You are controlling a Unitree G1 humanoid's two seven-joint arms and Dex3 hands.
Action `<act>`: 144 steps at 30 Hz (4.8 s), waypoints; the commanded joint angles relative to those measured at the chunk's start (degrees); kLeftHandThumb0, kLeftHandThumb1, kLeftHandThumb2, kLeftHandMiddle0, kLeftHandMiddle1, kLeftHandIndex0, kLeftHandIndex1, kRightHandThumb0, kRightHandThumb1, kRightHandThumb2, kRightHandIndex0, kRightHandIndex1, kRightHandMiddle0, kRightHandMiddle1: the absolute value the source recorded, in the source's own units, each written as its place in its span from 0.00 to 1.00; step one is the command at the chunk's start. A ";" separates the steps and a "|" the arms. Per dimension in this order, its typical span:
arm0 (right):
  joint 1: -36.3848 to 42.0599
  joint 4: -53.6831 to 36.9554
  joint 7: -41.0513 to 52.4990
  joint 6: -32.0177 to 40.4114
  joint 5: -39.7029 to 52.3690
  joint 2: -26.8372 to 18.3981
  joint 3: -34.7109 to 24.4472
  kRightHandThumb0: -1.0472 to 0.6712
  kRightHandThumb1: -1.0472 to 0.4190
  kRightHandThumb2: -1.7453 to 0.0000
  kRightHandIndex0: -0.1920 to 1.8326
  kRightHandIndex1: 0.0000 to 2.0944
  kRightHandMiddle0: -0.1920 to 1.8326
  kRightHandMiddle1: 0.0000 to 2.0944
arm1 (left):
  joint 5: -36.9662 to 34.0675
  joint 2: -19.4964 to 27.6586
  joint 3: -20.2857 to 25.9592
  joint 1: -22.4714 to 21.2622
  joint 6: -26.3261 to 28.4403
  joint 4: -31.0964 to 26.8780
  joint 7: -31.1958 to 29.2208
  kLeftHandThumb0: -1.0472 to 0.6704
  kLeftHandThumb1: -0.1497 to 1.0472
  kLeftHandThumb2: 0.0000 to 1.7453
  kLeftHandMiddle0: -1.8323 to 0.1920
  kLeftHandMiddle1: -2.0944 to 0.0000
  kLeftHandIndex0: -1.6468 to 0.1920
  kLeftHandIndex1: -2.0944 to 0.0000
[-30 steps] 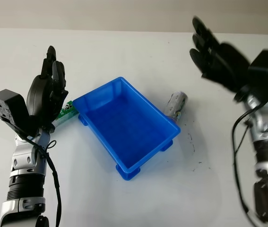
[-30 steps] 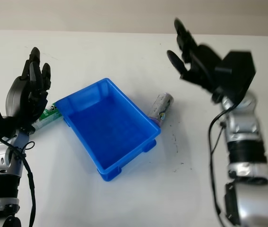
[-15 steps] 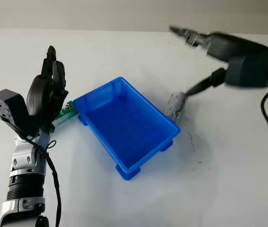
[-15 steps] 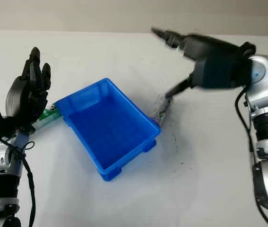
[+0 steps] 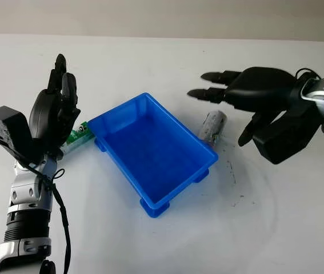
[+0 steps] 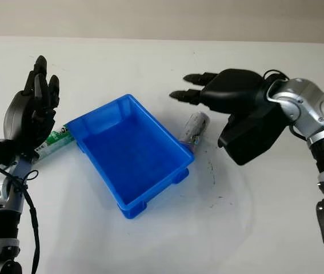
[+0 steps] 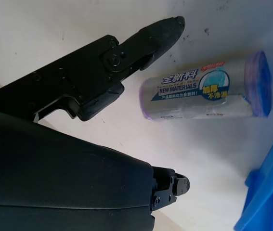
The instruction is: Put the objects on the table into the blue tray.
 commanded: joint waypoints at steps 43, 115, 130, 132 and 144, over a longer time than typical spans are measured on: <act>-3.75 21.65 -42.88 -7.74 -18.26 5.19 14.73 0.28 0.07 0.97 0.62 1.00 0.41 0.95 | -0.09 1.13 0.07 -0.60 0.76 -1.24 0.14 0.12 1.00 0.37 1.00 1.00 1.00 1.00; 2.43 -5.50 16.65 16.97 31.70 18.95 -5.32 0.25 0.00 0.96 0.16 0.72 0.12 0.69 | 0.26 0.25 -0.19 -0.05 -0.37 -1.01 0.90 0.12 1.00 0.36 1.00 1.00 1.00 1.00; 2.89 -8.76 18.42 16.31 31.75 18.64 -6.54 0.19 0.00 0.89 0.00 0.00 0.00 0.00 | 0.31 0.15 -0.34 -0.15 -0.69 -0.55 0.96 0.13 1.00 0.36 1.00 1.00 1.00 1.00; 2.80 -8.57 17.39 15.36 31.55 18.58 -6.68 0.19 0.00 0.88 0.00 0.00 0.00 0.00 | 0.34 0.05 -0.34 -0.31 -0.70 -0.38 1.14 0.13 1.00 0.36 1.00 1.00 1.00 1.00; 3.45 -5.28 4.56 14.23 29.85 18.92 -11.02 0.14 0.00 0.77 0.00 0.00 0.00 0.00 | -0.05 0.48 0.02 -0.70 -0.03 -0.57 1.27 0.13 1.00 0.35 1.00 1.00 1.00 1.00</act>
